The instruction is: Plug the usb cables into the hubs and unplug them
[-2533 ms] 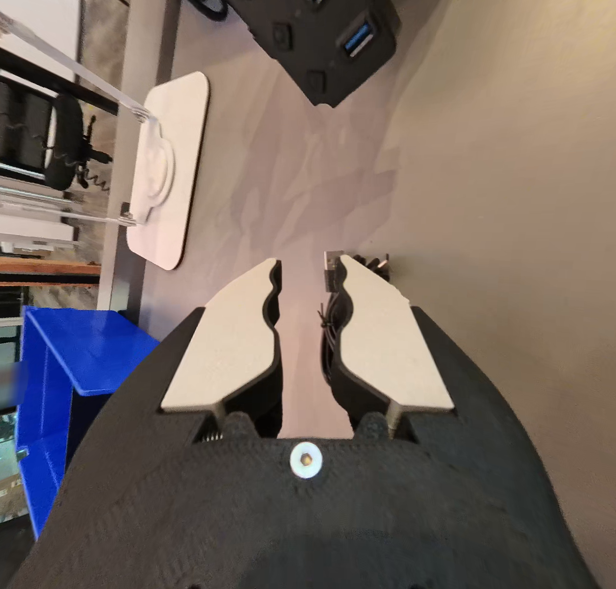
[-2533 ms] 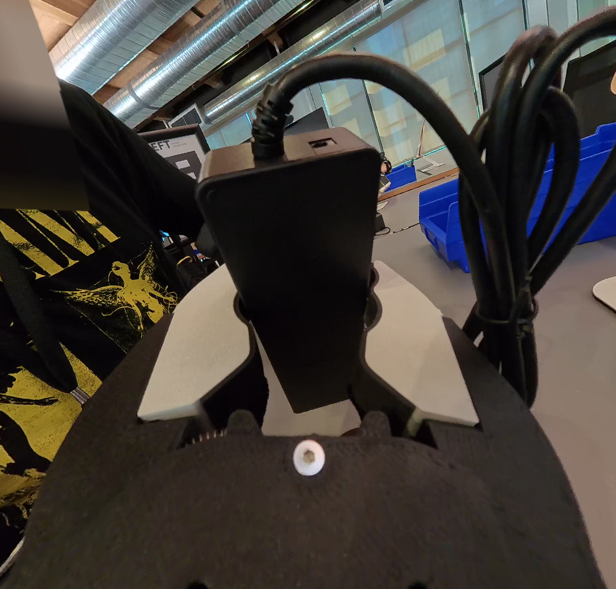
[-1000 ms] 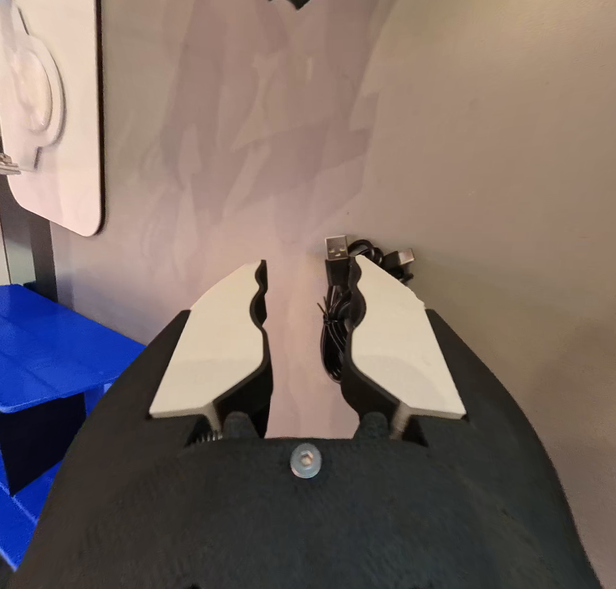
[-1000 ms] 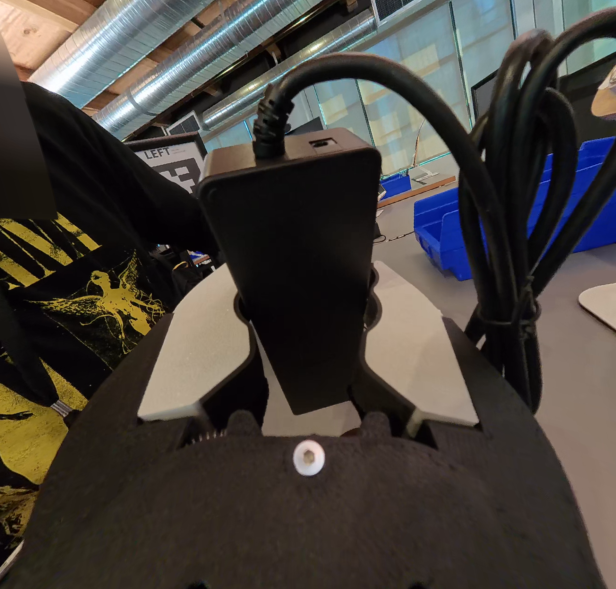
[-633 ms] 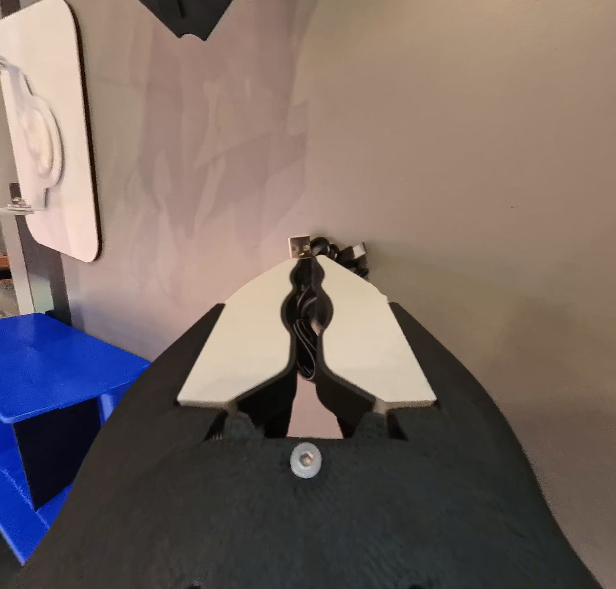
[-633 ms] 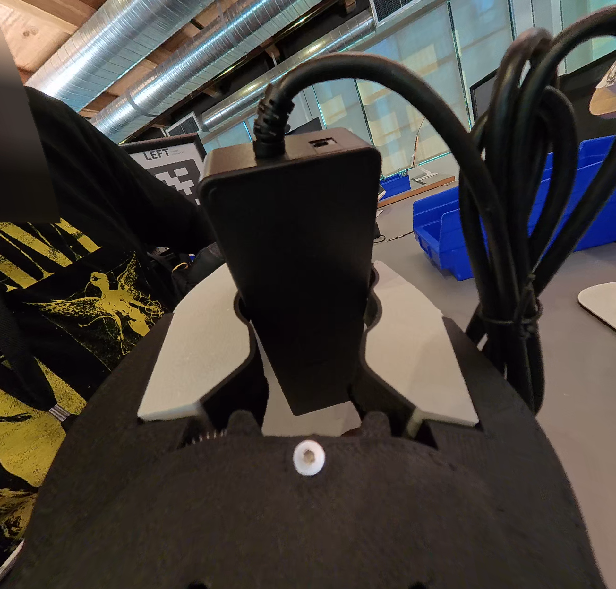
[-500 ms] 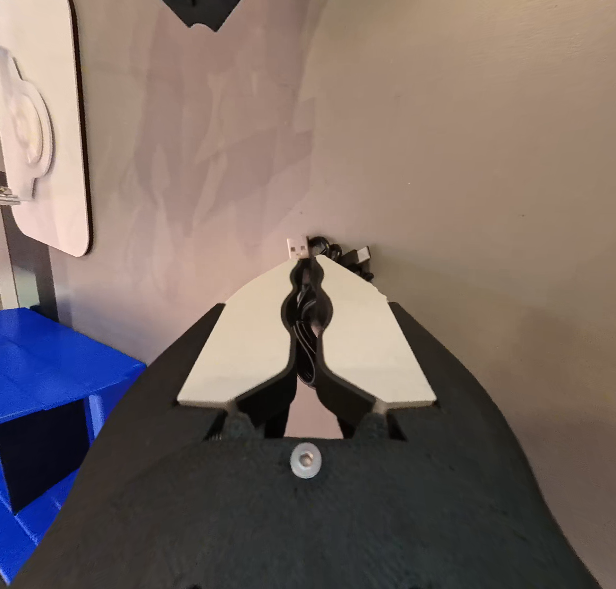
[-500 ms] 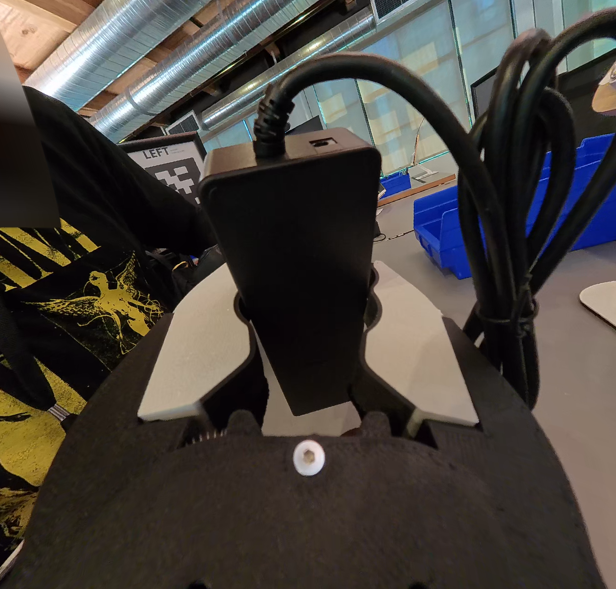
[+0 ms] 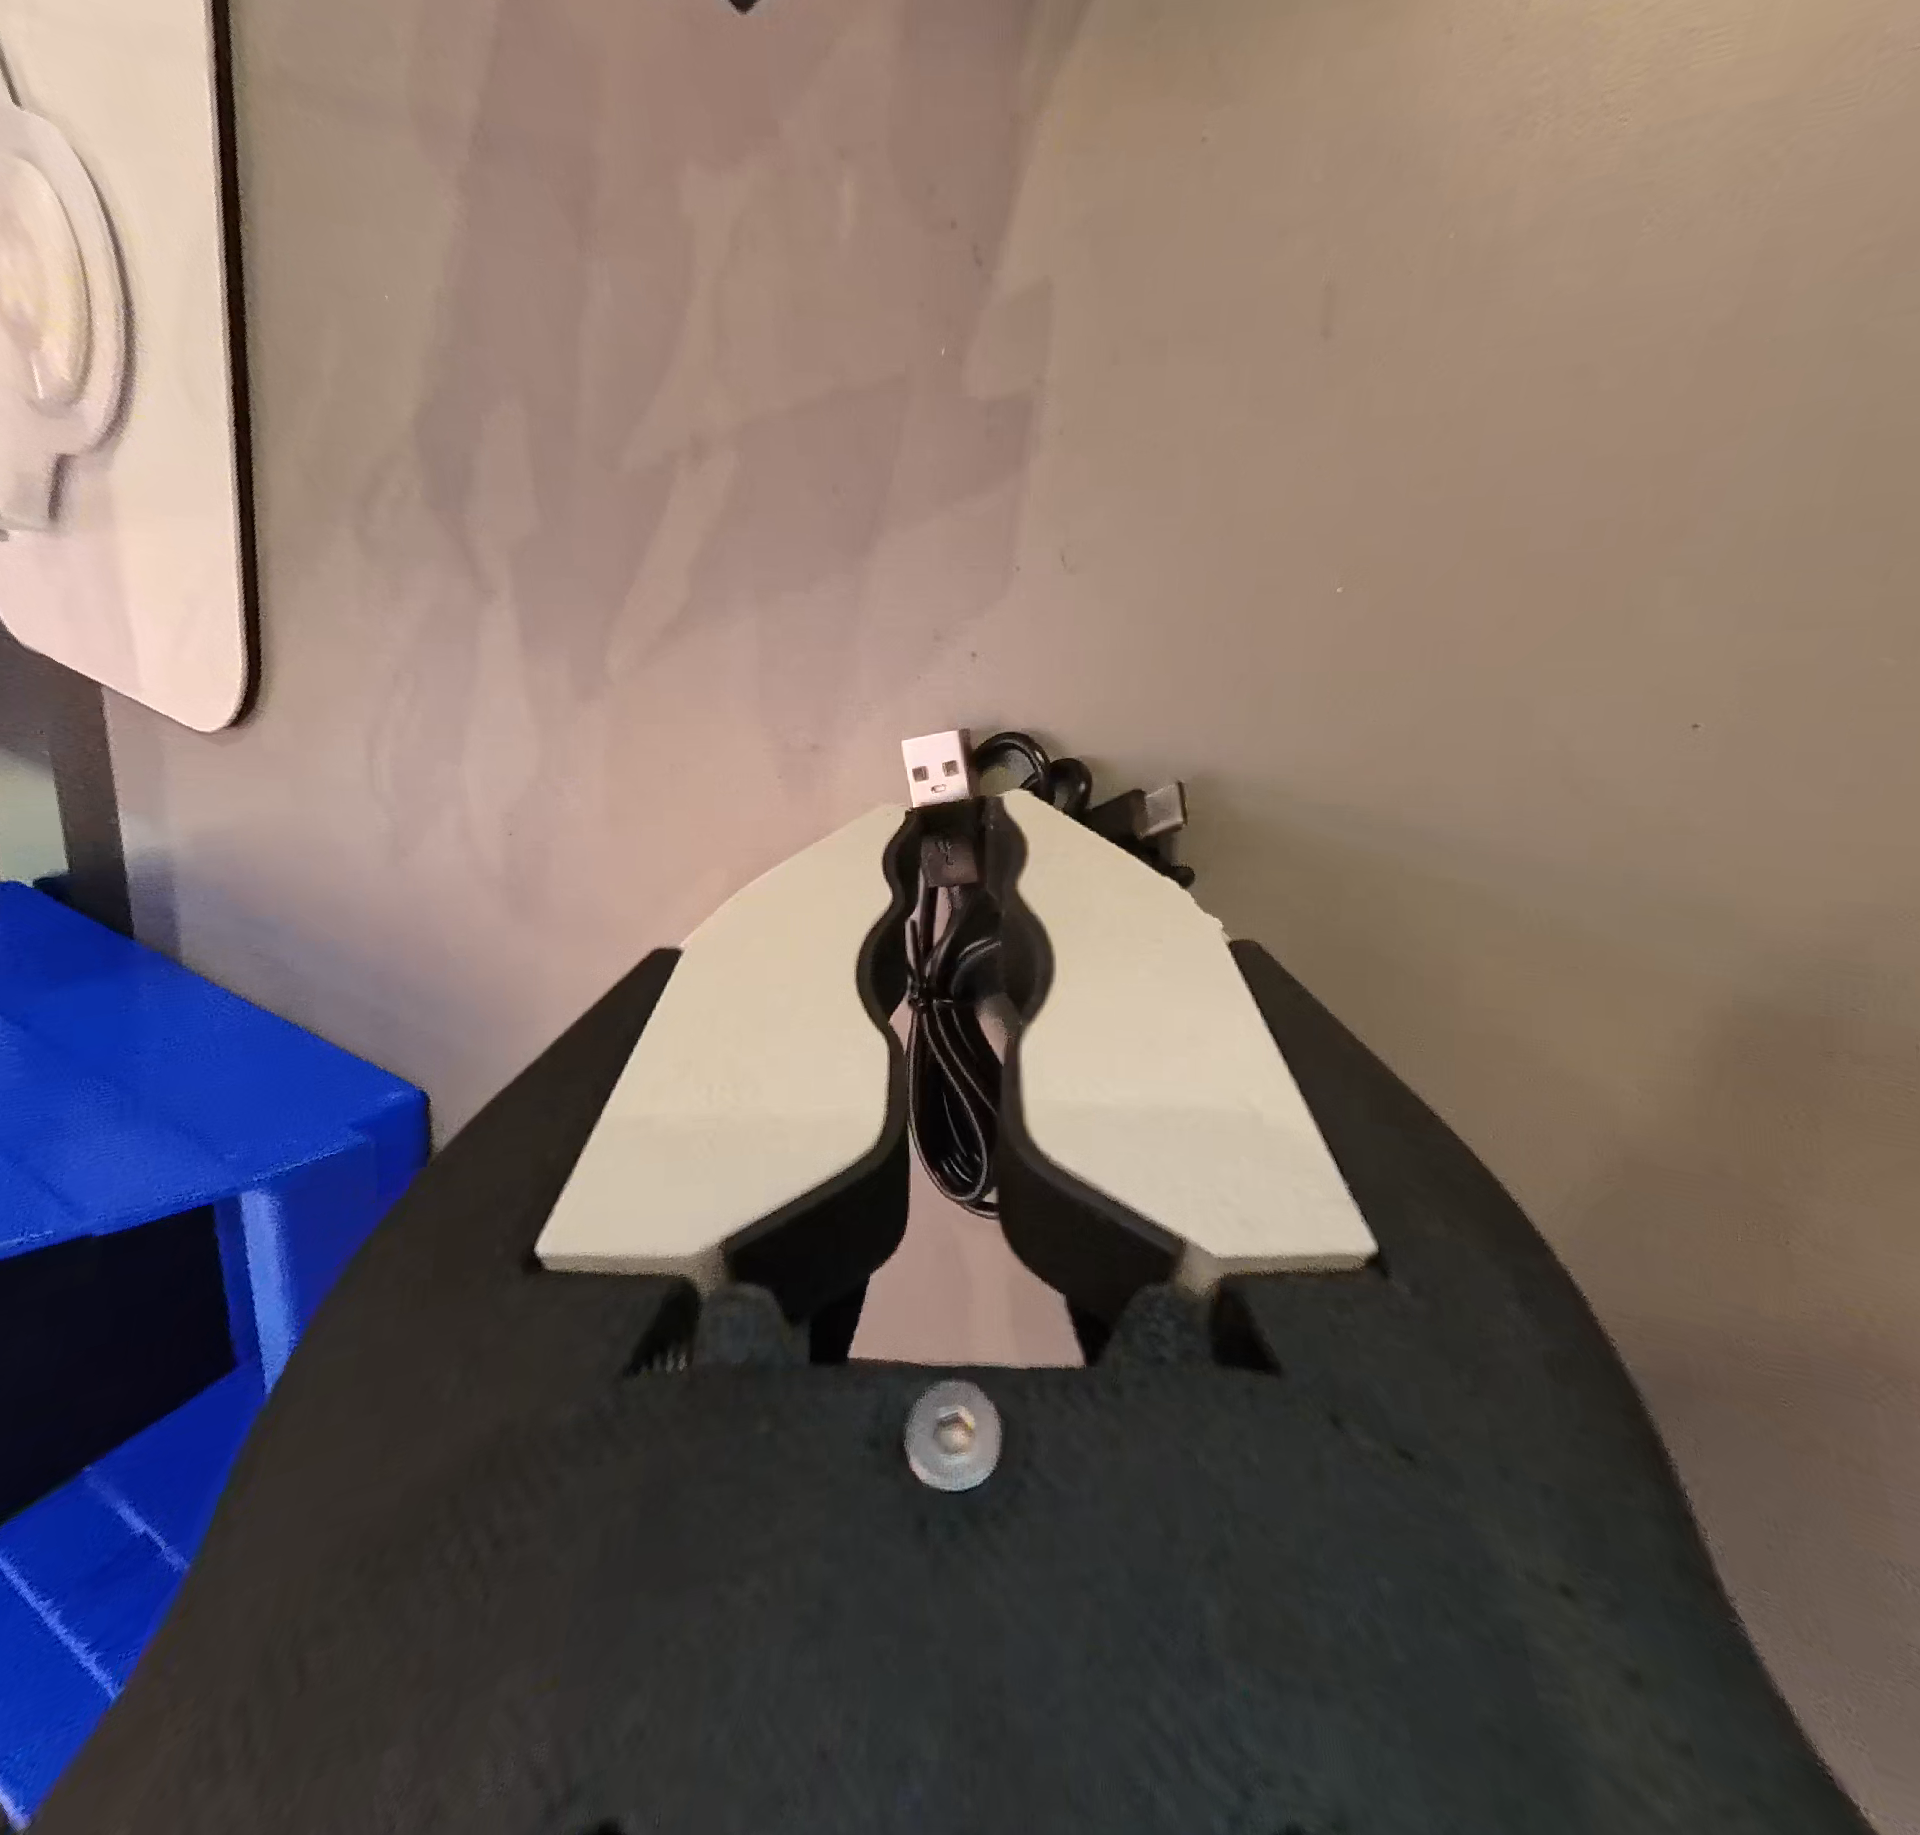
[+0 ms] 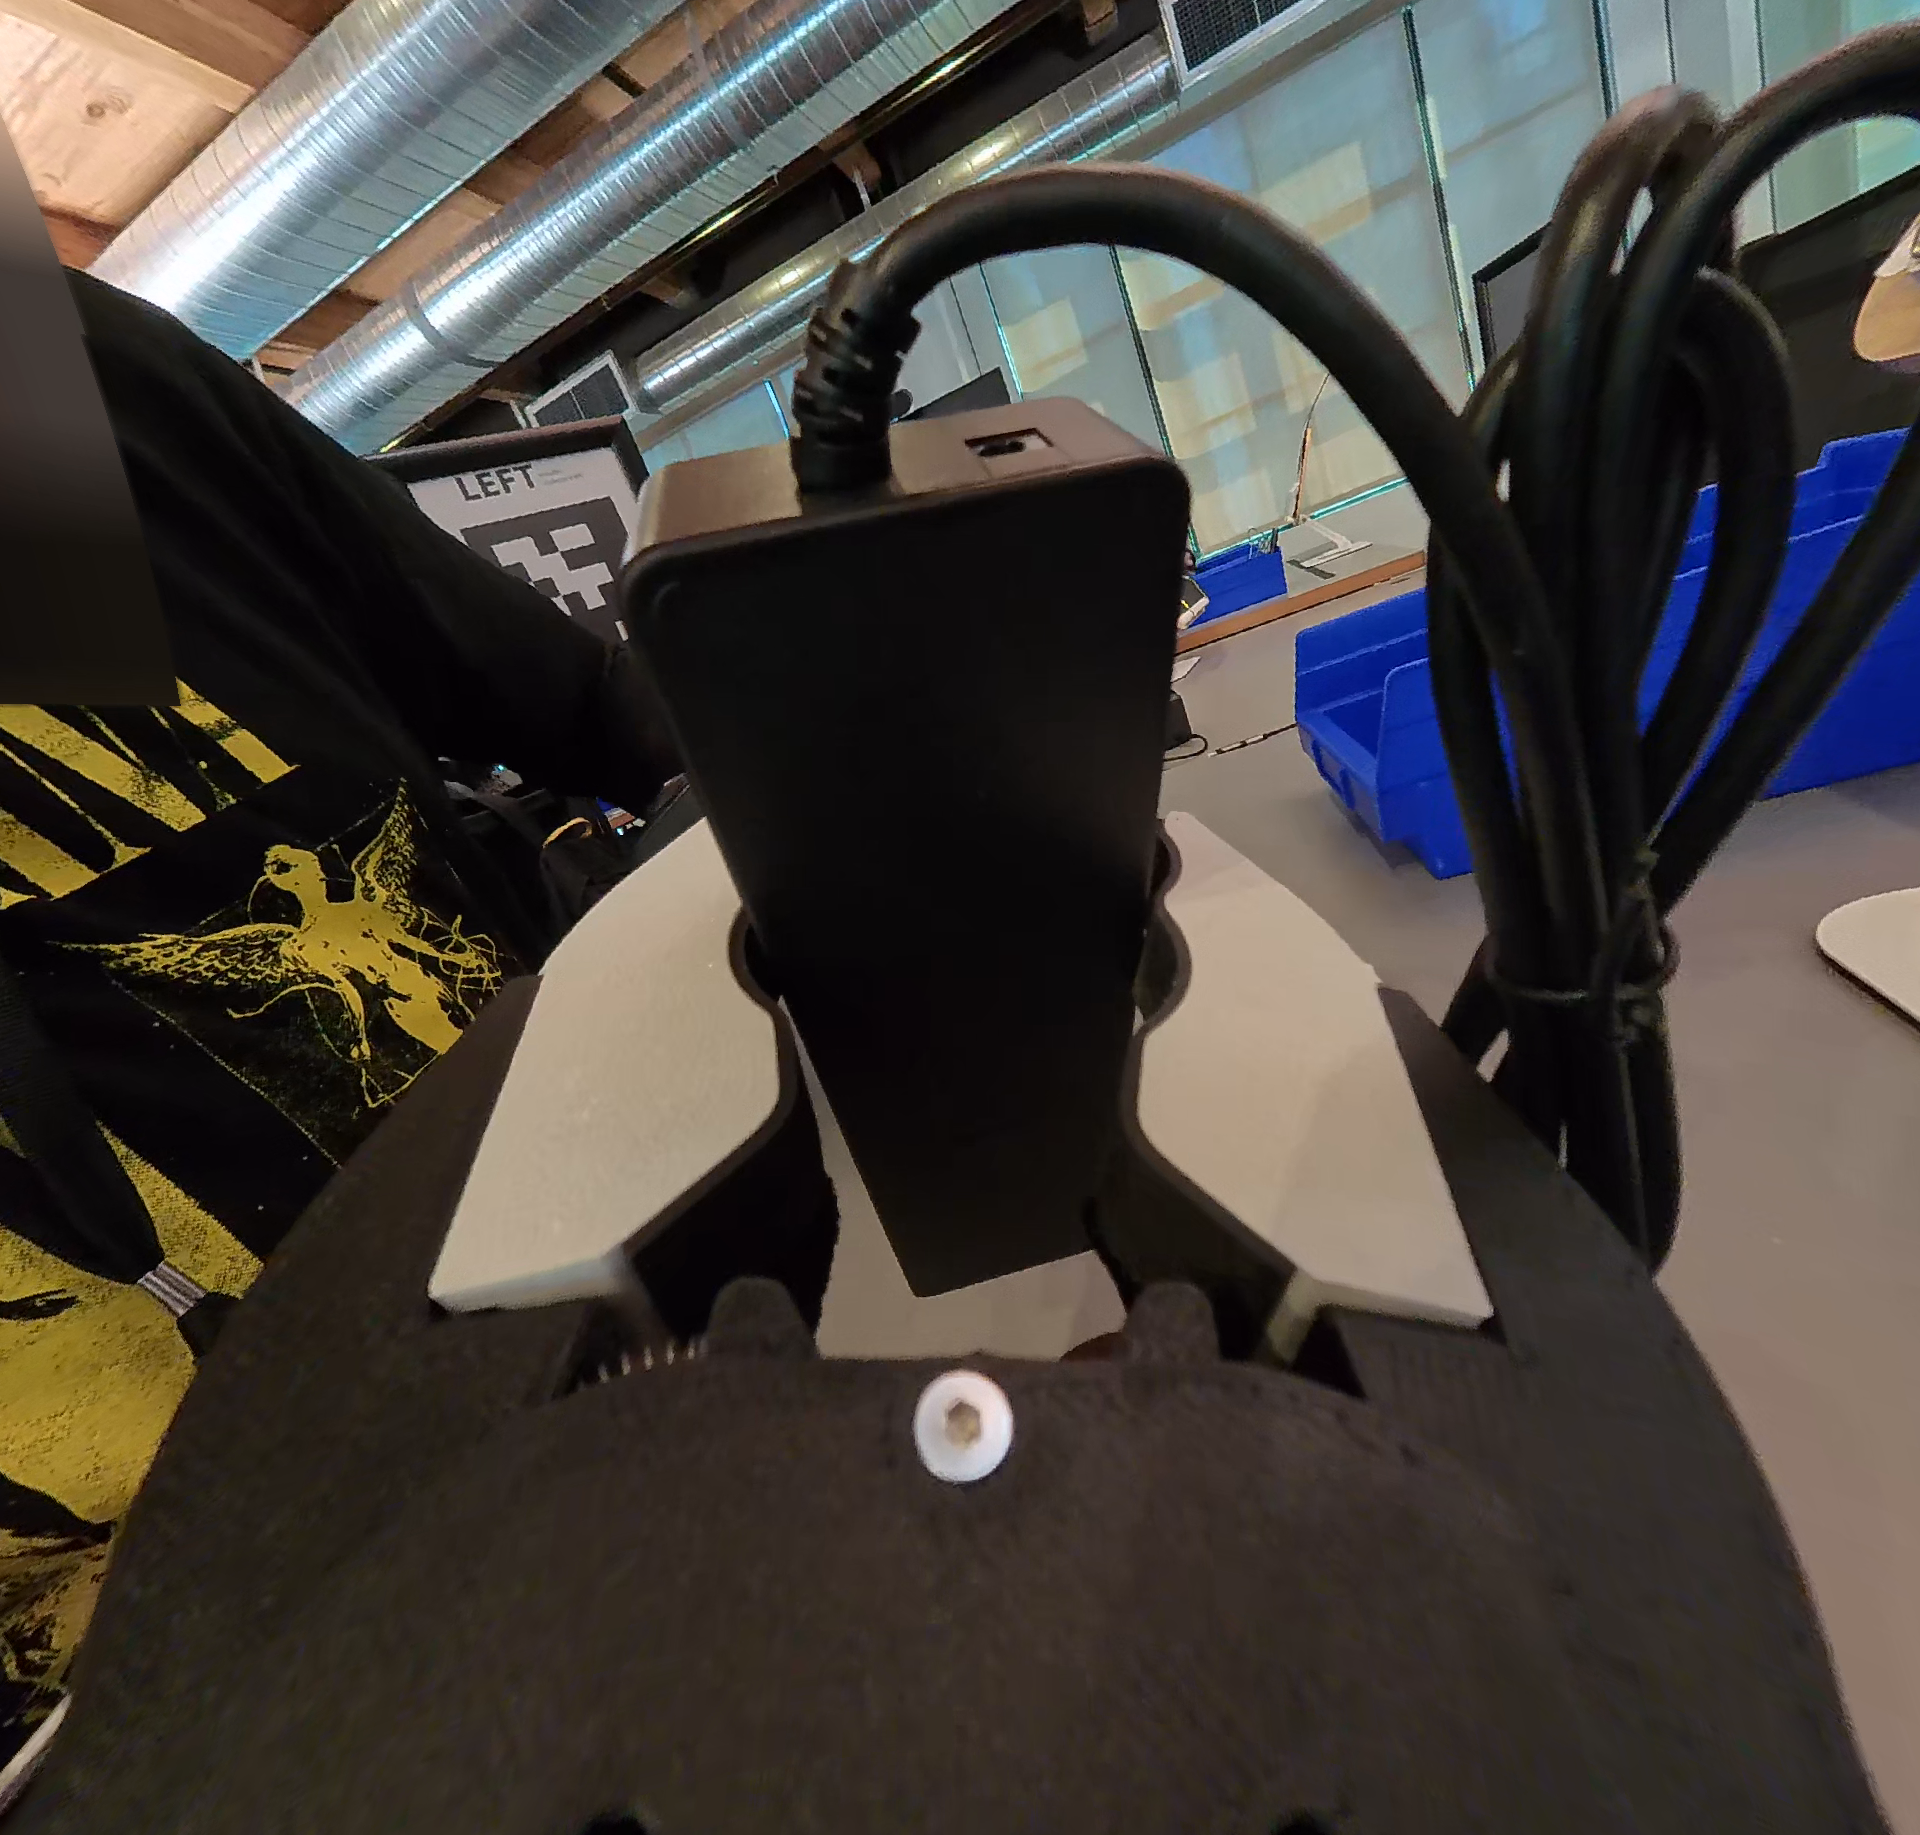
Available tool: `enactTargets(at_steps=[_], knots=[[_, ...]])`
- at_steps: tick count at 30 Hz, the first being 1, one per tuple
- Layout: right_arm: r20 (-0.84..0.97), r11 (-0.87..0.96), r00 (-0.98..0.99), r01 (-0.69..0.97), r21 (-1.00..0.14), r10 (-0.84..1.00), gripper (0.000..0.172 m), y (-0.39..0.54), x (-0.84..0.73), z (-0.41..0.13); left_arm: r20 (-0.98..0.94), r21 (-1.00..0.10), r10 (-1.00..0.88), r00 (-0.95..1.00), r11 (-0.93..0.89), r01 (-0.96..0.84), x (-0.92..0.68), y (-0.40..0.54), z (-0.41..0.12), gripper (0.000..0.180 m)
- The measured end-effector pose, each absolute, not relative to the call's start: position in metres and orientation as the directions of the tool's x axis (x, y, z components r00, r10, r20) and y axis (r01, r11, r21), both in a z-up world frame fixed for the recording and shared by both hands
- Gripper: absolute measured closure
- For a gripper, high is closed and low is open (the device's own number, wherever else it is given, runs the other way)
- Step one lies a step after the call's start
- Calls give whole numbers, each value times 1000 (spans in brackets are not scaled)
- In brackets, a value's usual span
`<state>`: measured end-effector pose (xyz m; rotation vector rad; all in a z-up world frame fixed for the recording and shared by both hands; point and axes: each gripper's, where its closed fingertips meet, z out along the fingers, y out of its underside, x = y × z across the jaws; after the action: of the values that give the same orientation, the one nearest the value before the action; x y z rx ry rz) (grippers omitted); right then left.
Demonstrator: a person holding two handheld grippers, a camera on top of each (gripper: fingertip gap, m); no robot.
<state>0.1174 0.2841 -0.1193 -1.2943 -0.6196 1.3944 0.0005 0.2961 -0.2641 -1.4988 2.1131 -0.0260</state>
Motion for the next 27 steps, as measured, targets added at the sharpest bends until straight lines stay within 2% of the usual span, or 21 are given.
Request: enactTargets(at_steps=[1, 9, 14, 19, 22, 24, 27], knots=[[-357, -281, 175, -349, -894, 917, 106, 284, 117, -119, -407, -304, -883, -234, 373, -877, 1, 297, -266, 162], [-355, -278, 175, -351, -894, 918, 106, 284, 116, -119, -399, -305, -891, -217, 352, -885, -3, 296, -267, 165], [-351, -272, 177, -357, -894, 919, 106, 283, 118, -117, -518, -316, -830, -205, 408, -856, -1, 298, -264, 165], [-350, -271, 174, -363, -891, 920, 106, 283, 120, -116, -541, -377, -824, -171, 419, -826, 1, 298, -262, 165], [-353, -274, 169, -366, -889, 920, 106, 283, 120, -116, -588, -369, -793, -159, 438, -819, -1, 306, -256, 166], [-350, -271, 166, -368, -889, 922, 106, 283, 119, -115, -554, -427, -826, -106, 391, -815, 1, 309, -245, 166], [-346, -270, 163, -360, -893, 924, 106, 283, 116, -116, -468, -436, -874, -134, 360, -825, 7, 306, -232, 166]])
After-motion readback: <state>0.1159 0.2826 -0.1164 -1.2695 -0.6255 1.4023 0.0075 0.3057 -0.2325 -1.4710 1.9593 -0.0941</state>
